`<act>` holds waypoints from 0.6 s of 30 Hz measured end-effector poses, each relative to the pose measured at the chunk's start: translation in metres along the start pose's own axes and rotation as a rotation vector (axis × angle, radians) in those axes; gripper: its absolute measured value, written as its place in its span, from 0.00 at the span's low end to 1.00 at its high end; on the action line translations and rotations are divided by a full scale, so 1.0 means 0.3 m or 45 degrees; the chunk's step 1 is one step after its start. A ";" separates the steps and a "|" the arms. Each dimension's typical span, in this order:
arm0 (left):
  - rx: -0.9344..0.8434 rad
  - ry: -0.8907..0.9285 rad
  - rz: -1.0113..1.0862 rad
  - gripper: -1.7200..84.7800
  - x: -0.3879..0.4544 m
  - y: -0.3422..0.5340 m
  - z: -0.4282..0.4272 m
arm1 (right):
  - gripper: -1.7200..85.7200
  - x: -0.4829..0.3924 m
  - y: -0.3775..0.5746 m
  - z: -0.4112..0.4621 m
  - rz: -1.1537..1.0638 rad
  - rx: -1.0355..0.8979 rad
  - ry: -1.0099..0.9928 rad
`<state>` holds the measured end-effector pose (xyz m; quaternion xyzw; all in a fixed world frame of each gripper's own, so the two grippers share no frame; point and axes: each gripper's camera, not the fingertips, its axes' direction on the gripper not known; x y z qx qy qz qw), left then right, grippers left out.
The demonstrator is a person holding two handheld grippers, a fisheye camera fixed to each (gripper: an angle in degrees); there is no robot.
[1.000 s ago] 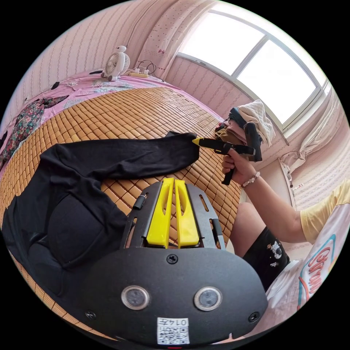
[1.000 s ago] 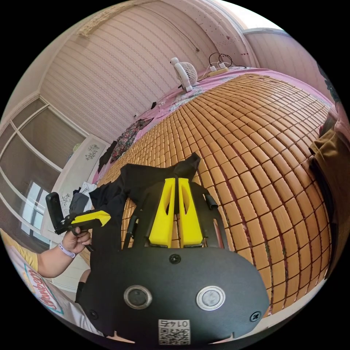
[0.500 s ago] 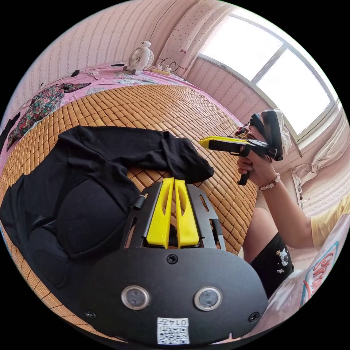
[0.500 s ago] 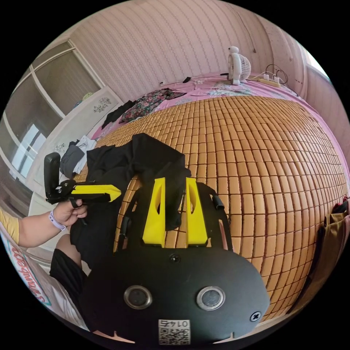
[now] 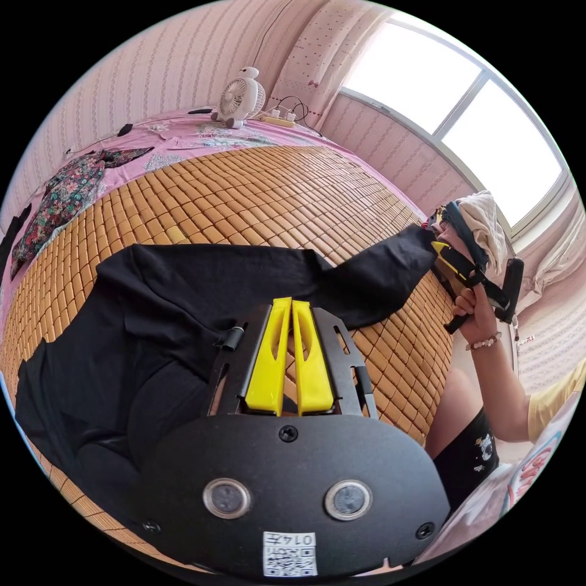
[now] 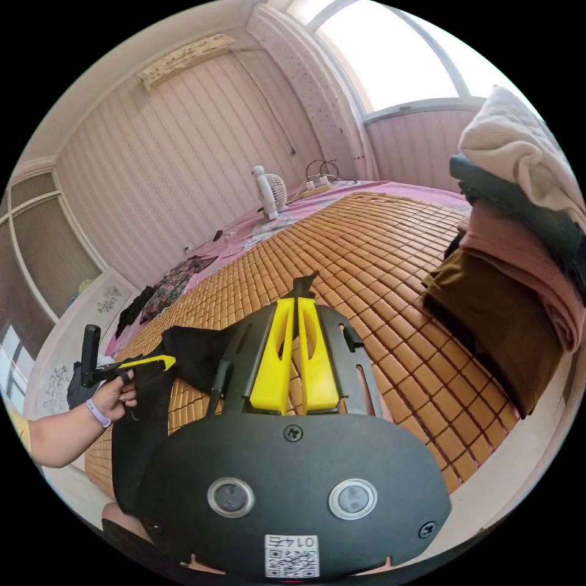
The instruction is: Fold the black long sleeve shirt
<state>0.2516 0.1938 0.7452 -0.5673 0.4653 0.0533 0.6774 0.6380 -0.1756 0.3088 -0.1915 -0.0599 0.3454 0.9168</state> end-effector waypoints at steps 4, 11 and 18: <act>-0.044 0.099 -0.050 0.01 0.013 -0.021 0.060 | 0.03 0.085 0.045 0.007 -0.051 -0.165 0.201; -0.045 0.032 -0.017 0.01 0.050 -0.099 0.115 | 0.03 0.003 -0.004 0.070 -0.299 -0.240 0.141; -0.213 0.061 -0.044 0.01 0.076 -0.112 0.188 | 0.04 -0.027 -0.019 0.197 -0.389 -0.472 0.127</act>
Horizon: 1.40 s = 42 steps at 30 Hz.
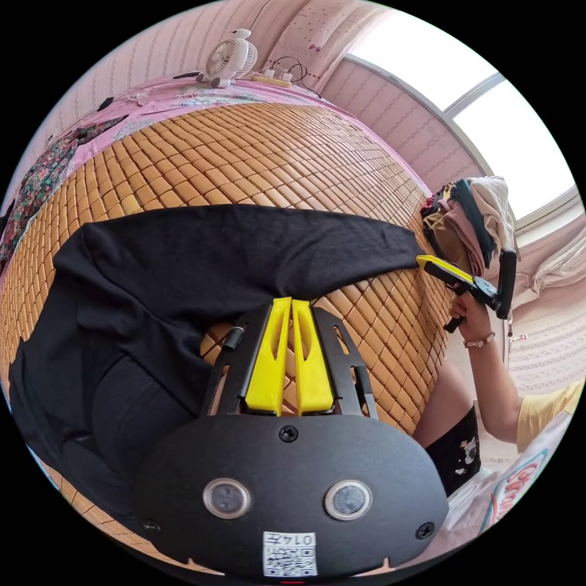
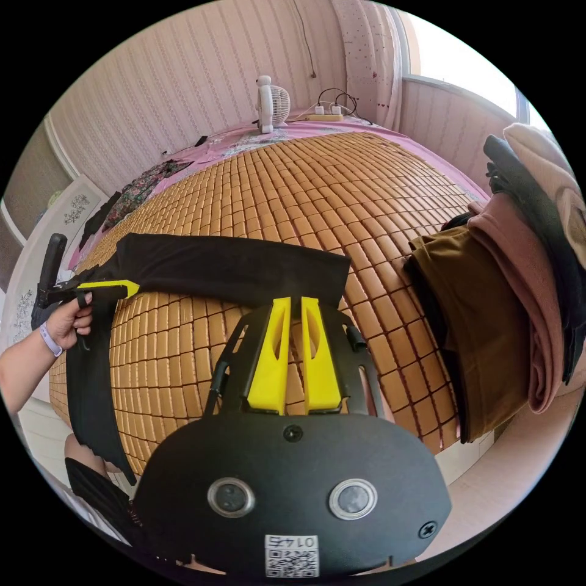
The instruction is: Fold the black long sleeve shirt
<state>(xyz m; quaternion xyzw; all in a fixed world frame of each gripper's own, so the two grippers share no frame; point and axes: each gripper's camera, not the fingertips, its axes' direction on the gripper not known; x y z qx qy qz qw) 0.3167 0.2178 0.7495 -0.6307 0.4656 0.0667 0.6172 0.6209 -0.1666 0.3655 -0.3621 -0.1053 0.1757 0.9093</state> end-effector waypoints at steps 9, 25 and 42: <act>-0.030 -0.029 -0.008 0.01 0.016 -0.003 0.019 | 0.11 0.216 0.074 -0.050 0.307 0.118 -0.198; -0.100 -0.212 0.158 0.01 0.124 0.017 0.026 | 0.07 0.445 -0.039 -0.093 0.618 0.289 -0.548; -0.094 -0.205 0.153 0.01 0.125 0.122 -0.042 | 0.07 0.190 -0.062 0.203 0.319 0.036 -0.219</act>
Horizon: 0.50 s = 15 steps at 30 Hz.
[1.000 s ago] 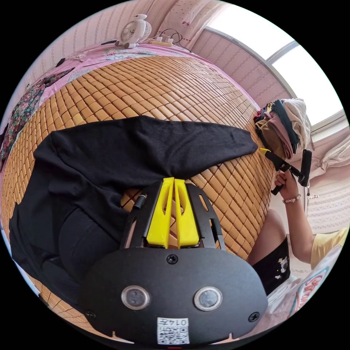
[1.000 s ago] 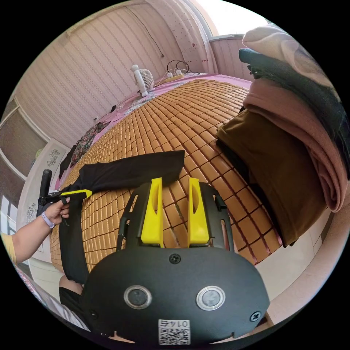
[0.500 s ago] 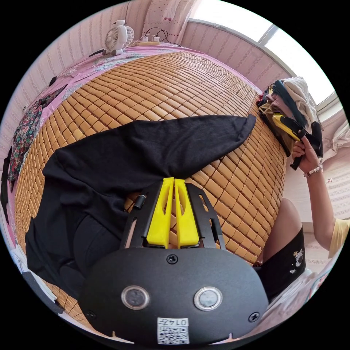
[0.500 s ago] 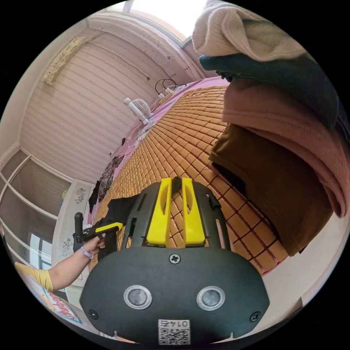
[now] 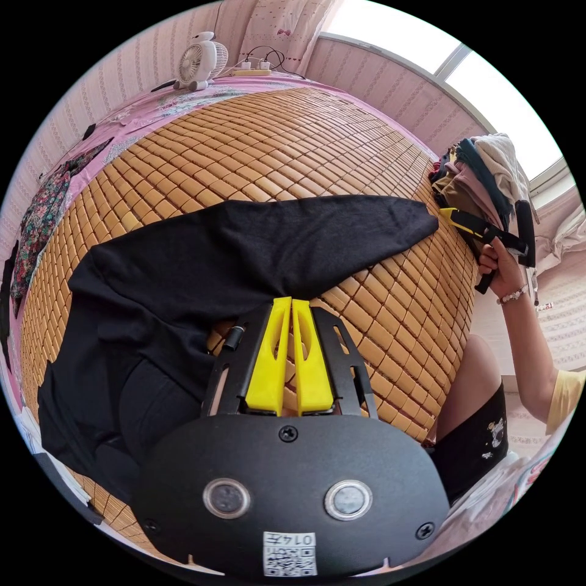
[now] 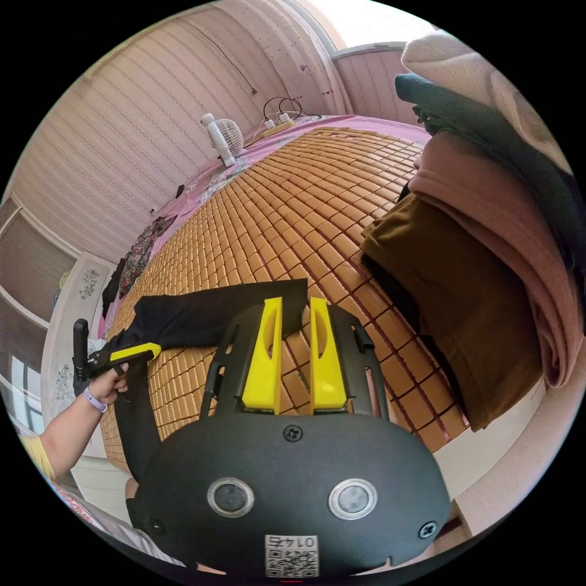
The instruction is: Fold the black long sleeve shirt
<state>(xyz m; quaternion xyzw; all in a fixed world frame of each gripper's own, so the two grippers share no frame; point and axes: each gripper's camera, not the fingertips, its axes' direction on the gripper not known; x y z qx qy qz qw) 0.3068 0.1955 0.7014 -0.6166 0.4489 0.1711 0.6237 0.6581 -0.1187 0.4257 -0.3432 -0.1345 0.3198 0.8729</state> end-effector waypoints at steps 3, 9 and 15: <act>0.014 0.016 -0.022 0.01 -0.010 0.030 -0.018 | 0.05 -0.028 0.032 0.096 -0.069 -0.053 0.035; 0.020 0.035 -0.101 0.01 -0.032 0.070 -0.069 | 0.03 0.001 0.044 0.144 -0.007 -0.043 -0.113; 0.031 0.182 -0.050 0.01 0.008 0.075 -0.089 | 0.04 0.009 0.046 0.240 -0.070 -0.075 0.024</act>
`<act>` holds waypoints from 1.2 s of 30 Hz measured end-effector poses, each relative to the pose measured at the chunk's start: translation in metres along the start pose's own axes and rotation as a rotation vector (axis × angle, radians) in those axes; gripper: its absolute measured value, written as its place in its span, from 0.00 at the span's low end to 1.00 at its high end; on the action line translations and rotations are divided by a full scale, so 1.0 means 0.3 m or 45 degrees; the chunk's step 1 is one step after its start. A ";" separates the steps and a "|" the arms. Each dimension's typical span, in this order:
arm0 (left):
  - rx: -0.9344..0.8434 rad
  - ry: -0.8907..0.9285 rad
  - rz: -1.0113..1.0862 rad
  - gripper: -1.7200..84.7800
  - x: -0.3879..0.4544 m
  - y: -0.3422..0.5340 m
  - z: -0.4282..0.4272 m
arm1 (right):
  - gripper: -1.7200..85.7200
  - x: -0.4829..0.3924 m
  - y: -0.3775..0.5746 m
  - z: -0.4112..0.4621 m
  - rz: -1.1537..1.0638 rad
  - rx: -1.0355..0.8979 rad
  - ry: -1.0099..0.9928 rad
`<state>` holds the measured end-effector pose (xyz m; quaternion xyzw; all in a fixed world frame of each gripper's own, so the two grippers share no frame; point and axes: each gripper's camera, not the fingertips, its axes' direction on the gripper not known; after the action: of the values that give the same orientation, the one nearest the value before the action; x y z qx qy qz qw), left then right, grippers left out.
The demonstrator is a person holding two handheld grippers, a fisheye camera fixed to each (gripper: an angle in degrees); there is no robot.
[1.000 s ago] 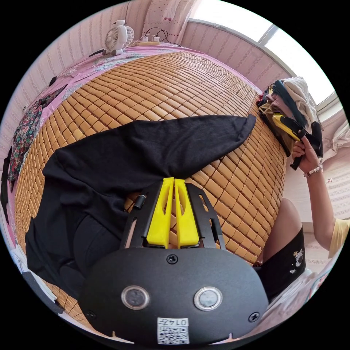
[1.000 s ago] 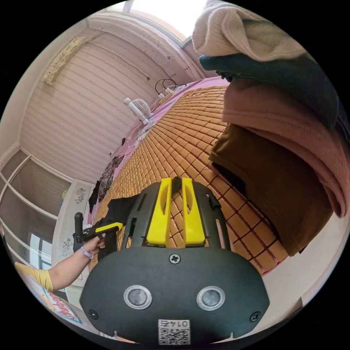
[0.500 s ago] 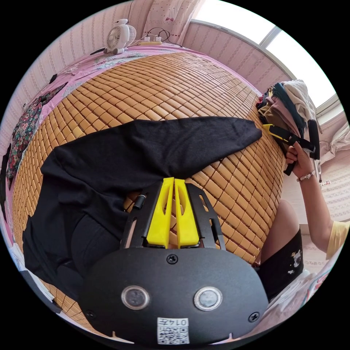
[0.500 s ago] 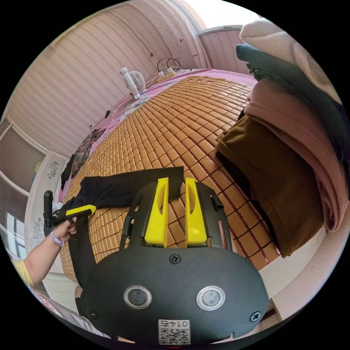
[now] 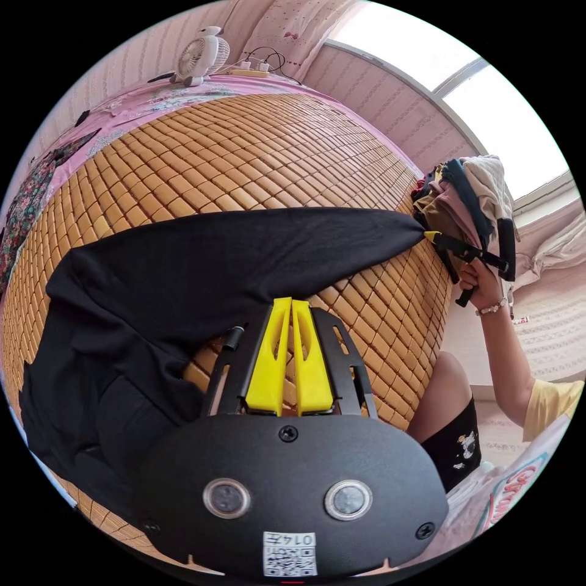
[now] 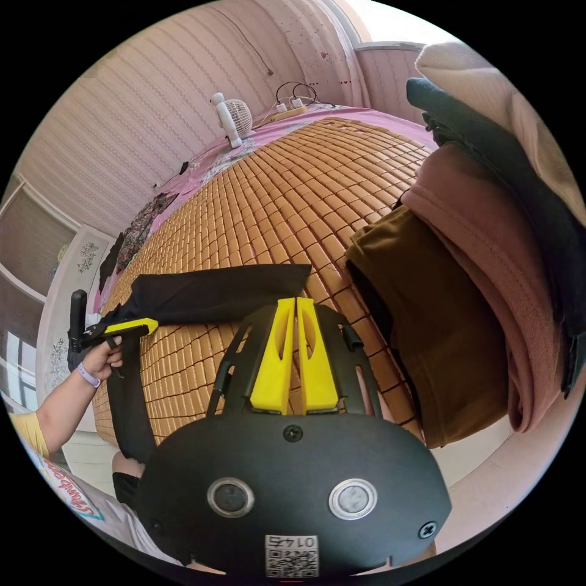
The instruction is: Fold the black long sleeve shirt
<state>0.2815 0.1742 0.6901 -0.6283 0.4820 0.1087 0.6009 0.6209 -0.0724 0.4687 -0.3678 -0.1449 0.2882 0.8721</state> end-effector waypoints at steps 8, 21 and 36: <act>0.232 0.260 -0.070 0.01 -0.032 0.299 -0.227 | 0.08 -0.063 0.140 0.096 -0.086 0.046 0.140; 0.256 -0.358 -0.752 0.06 -0.179 1.353 -0.556 | 0.09 -1.292 0.358 0.540 -1.208 0.034 -0.310; 0.400 -0.308 -0.736 0.06 -0.144 1.664 -0.582 | 0.10 -2.574 0.384 1.429 -1.460 -0.122 -0.021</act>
<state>-0.1853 0.1378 0.4408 -0.6212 0.2204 -0.0677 0.7490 -0.2353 -0.2388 0.6485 -0.2672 -0.3407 -0.2348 0.8703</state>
